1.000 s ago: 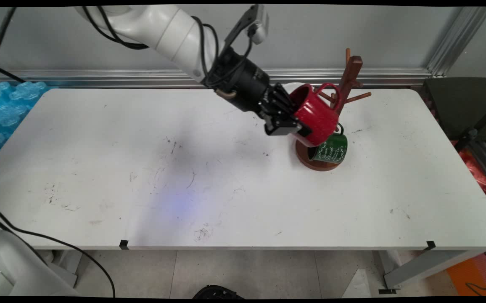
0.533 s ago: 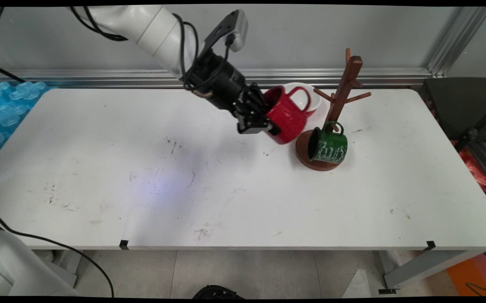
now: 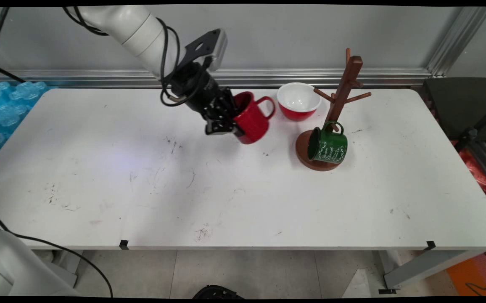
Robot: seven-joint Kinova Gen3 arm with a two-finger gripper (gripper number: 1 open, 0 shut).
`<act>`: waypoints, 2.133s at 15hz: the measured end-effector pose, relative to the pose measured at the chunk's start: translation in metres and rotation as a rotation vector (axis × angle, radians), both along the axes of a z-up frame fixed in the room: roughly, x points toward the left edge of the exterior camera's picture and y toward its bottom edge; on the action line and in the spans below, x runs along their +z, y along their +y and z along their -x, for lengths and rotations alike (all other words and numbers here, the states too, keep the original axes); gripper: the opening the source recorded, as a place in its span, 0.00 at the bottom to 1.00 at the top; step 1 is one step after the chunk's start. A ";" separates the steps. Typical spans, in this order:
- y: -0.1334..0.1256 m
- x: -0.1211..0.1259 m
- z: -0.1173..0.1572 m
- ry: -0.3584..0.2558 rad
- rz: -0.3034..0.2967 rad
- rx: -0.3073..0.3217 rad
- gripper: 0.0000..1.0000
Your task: Place the picked object on the table
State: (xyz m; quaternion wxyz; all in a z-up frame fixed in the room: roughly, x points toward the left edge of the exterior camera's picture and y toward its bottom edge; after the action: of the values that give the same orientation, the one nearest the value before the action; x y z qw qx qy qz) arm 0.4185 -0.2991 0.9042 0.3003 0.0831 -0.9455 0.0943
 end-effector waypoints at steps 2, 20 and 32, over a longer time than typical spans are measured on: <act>-0.006 -0.005 -0.010 -0.057 0.016 -0.017 0.00; -0.038 -0.058 -0.049 -0.399 0.070 -0.072 0.00; -0.045 -0.088 -0.046 -0.455 0.063 -0.042 0.00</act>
State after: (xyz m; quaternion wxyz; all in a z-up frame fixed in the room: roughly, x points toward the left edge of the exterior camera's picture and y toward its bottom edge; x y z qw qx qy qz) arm 0.4640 -0.3439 0.8164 0.0838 0.0305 -0.9870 0.1338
